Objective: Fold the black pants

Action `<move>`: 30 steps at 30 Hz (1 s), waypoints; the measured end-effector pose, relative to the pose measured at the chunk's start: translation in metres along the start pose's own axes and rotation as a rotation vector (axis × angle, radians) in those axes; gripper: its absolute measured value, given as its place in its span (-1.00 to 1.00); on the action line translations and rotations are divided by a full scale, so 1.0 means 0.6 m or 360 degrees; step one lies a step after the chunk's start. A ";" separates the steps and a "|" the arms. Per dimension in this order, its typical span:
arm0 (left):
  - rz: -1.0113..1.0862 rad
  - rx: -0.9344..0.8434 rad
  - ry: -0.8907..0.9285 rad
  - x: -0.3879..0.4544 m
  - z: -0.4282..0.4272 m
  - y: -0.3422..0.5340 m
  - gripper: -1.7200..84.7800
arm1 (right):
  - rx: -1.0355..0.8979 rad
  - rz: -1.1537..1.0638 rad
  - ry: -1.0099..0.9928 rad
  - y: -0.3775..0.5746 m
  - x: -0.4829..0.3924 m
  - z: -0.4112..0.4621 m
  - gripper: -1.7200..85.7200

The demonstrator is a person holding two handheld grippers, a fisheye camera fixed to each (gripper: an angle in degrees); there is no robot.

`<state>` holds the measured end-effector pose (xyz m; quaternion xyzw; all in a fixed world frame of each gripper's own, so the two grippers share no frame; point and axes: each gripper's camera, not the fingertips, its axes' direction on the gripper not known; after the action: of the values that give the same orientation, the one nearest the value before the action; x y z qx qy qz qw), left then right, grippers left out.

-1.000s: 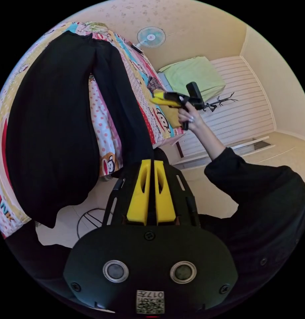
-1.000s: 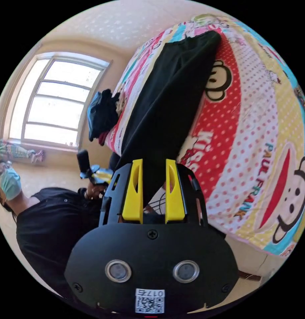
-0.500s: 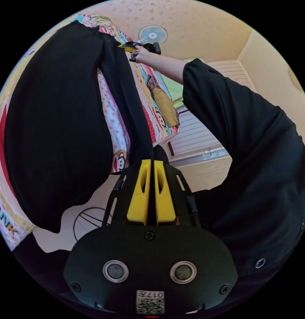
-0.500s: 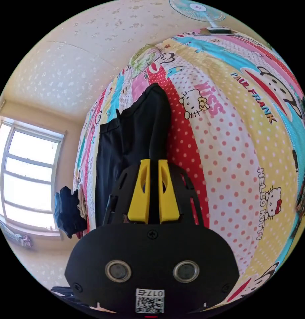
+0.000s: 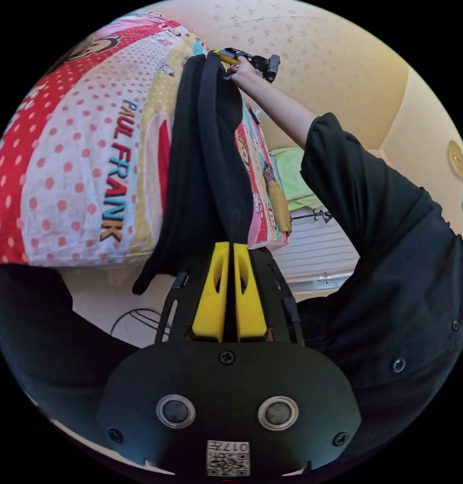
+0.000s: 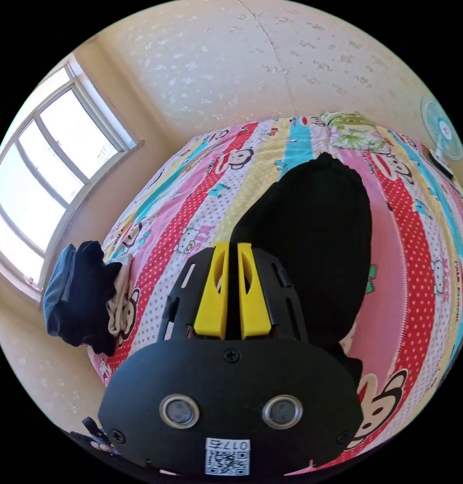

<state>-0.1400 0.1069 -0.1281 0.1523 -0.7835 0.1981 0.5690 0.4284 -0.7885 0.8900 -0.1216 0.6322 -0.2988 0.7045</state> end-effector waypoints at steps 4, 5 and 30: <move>-0.0160 0.0016 -0.0110 -0.034 -0.024 0.031 -0.95 | 0.0022 0.0042 0.0014 0.090 -0.012 -0.015 -0.83; -0.0173 0.0070 -0.0062 -0.039 -0.035 0.040 -0.93 | 0.0026 0.0030 -0.0011 0.110 -0.011 -0.028 -0.83; 0.0120 -0.0152 -0.0488 0.028 -0.008 -0.047 -0.98 | -0.0260 0.0098 -0.0506 0.919 -0.040 -0.402 -0.93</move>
<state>-0.1283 0.0843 -0.1072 0.1240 -0.8749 0.1563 0.4413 0.3426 -0.2883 0.5656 -0.2047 0.5385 -0.2017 0.7921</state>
